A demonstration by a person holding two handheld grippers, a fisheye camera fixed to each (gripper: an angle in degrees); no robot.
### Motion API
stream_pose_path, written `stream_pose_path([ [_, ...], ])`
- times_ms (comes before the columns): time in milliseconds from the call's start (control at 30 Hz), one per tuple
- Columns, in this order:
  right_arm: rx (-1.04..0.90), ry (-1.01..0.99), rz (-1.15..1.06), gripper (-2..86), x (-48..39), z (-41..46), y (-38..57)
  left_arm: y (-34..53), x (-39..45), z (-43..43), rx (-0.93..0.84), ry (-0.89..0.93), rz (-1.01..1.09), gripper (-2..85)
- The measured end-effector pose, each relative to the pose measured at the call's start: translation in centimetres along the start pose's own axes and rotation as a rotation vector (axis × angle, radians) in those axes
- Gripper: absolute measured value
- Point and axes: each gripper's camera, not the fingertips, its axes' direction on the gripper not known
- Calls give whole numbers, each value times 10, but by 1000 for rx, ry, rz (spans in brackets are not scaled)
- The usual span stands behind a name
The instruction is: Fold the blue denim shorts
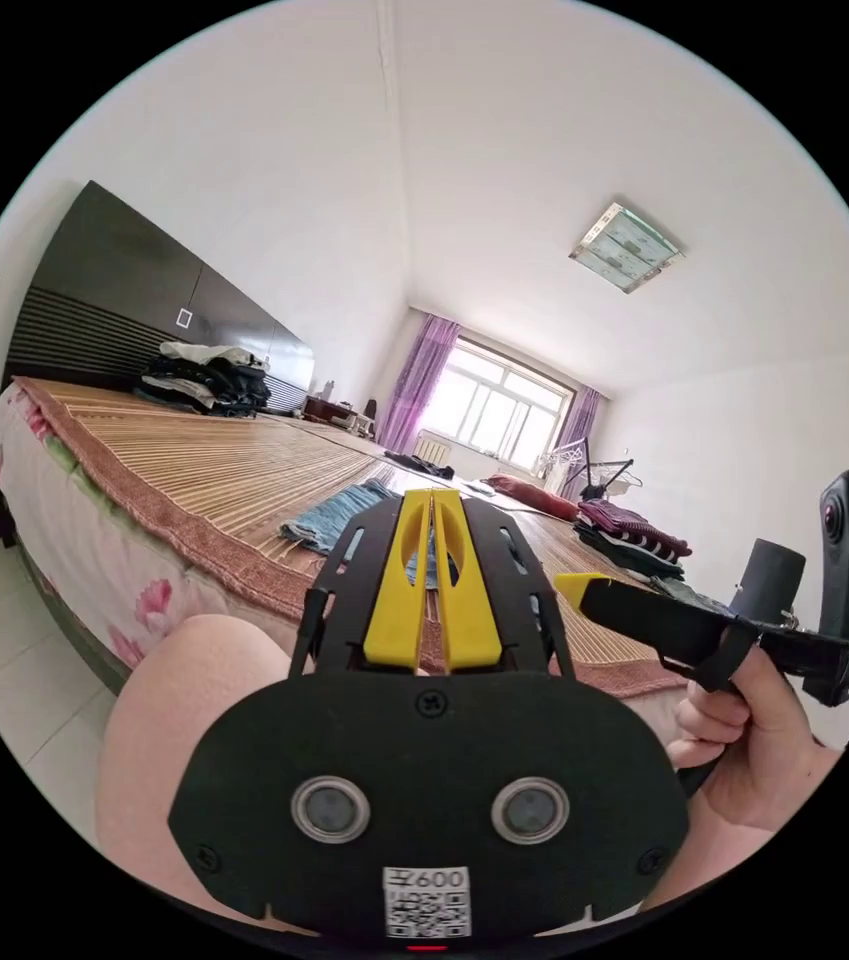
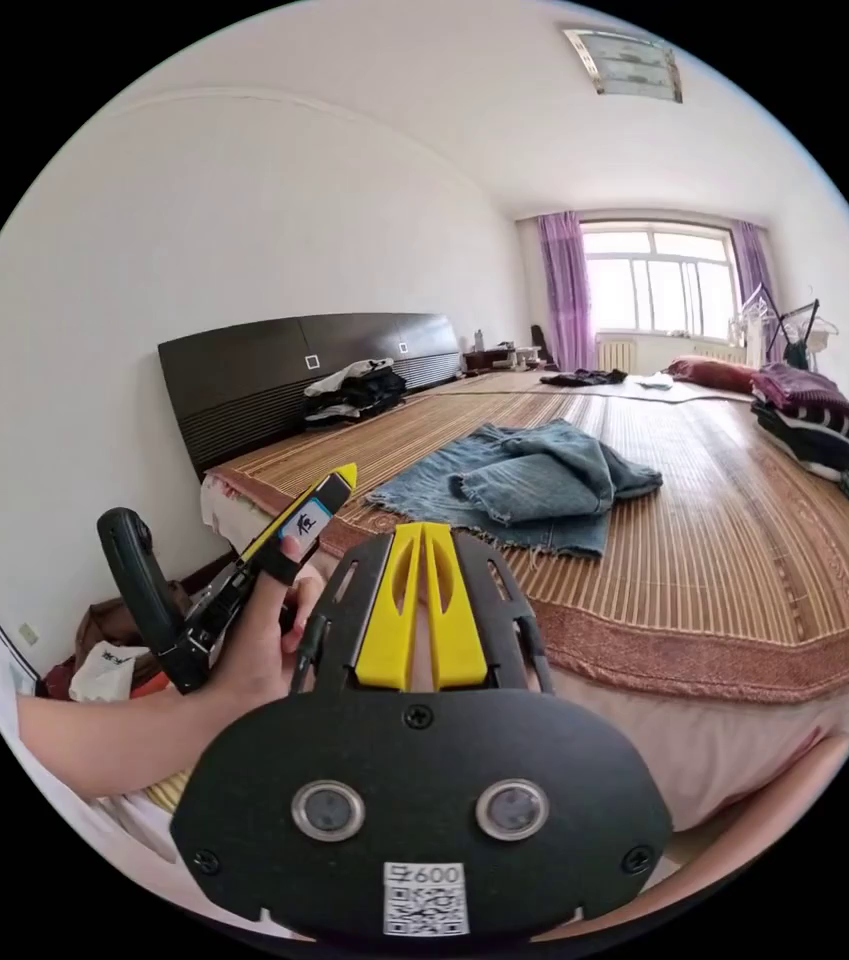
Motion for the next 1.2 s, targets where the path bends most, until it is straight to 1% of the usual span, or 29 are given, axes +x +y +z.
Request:
stream_pose_path([
  [133, 8, 39, -3, -3, 5, -11, -12, -23, 6, -5, 6, 7, 12, 2],
  [300, 23, 80, -91, -4, -1, -26, -30, -52, 8, -4, 2, 15, -18, 2],
  [400, 28, 155, -144, -4, 1, -29, -51, -74, 14, -5, 15, 78, 23, 3],
  [433, 20, 165, -135, -4, 5, -30, -58, -85, 17, -6, 25, 93, 44, 3],
  [467, -36, 182, -71, -3, 20, -28, -79, -93, 18, -6, 31, 92, 45, 3],
  [500, -106, 175, 31, -3, 43, -26, -103, -118, 15, -5, 37, 80, 14, 3],
  [533, -117, 146, 69, -2, 54, -27, -114, -151, 10, -1, 24, 71, -32, 3],
  [567, -95, 77, 131, -1, 76, -32, -131, -169, 5, 3, 12, 72, -59, 3],
  [600, -67, 26, 179, -2, 96, -36, -148, -205, -4, 13, -13, 81, -107, 3],
  [667, -77, 21, 174, -4, 115, -35, -176, -250, -17, 34, -40, 98, -110, 3],
  [700, -93, 54, 121, -4, 120, -30, -194, -273, -23, 51, -62, 91, -61, 3],
  [767, -106, 121, 67, -1, 127, -18, -215, -293, -29, 82, -117, 22, 15, 3],
  [800, -140, 119, 60, 6, 136, -5, -228, -299, -33, 109, -190, -32, 72, 3],
  [833, -160, 100, 77, 9, 143, 3, -233, -300, -38, 143, -304, -69, 124, 4],
  [867, -214, 36, 135, 30, 158, 23, -243, -298, -41, 161, -381, -85, 135, 4],
  [900, -297, -23, 197, 43, 172, 47, -249, -290, -53, 202, -546, -121, 114, 4],
  [933, -348, -37, 218, 46, 178, 59, -253, -289, -64, 233, -638, -112, 88, 4],
  [967, -397, -30, 222, 48, 184, 75, -259, -293, -69, 245, -687, -81, 69, 5],
  [1000, -396, 19, 213, 44, 186, 82, -265, -297, -81, 269, -793, -55, 5, 5],
  [1033, -401, 45, 217, 40, 187, 85, -269, -296, -92, 296, -942, -52, -43, 5],
  [1067, -406, 67, 228, 33, 188, 88, -277, -297, -95, 303, -967, -41, -51, 5],
  [1133, -417, 45, 227, 21, 185, 93, -286, -310, -106, 310, -944, 8, -94, 6],
  [1200, -530, -3, 177, 5, 178, 107, -296, -320, -110, 314, -943, 26, -116, 6],
])
